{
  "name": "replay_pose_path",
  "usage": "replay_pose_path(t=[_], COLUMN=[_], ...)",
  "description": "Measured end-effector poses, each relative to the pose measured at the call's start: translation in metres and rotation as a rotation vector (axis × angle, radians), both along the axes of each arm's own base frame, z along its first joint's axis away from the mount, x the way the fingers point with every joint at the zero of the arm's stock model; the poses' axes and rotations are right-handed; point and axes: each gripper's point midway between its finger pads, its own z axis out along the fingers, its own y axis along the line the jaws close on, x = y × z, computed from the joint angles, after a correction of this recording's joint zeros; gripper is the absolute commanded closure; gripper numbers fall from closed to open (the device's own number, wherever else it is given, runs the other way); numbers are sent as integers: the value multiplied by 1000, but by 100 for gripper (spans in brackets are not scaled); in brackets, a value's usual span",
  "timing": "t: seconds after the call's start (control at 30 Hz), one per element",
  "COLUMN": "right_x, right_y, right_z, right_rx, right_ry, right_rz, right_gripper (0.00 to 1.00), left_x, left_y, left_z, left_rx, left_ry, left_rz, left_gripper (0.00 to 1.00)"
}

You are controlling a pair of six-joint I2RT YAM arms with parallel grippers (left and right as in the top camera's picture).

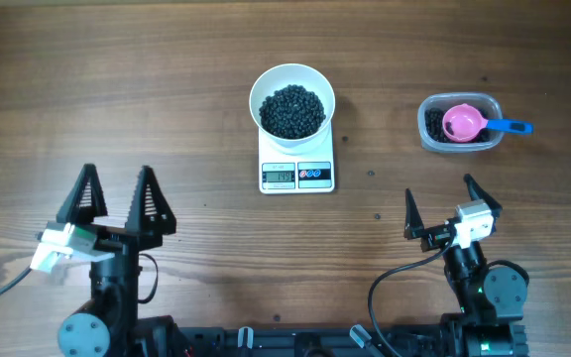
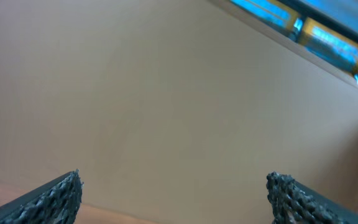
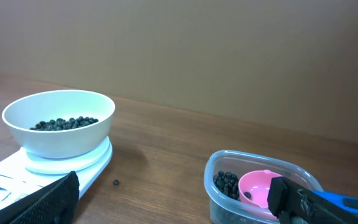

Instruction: Scoop item into bowl and weigh 150g on scale

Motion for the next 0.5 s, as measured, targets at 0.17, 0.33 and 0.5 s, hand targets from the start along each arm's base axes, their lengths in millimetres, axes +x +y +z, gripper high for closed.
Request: replay_pose_path(t=[0.17, 0.33, 0.5], right_x=[0, 0, 0], right_y=[0, 0, 0], right_z=[0, 0, 0], right_rx=[0, 0, 0], right_ry=[0, 0, 0], right_rz=[0, 0, 0], right_gripper=[0, 0, 1], left_x=[-6, -3, 9], left_y=[12, 13, 14], left_z=[-15, -28, -61], left_rx=[-132, -152, -157], left_ry=[-24, -4, 53], left_rz=[20, 17, 22], left_gripper=[0, 0, 0])
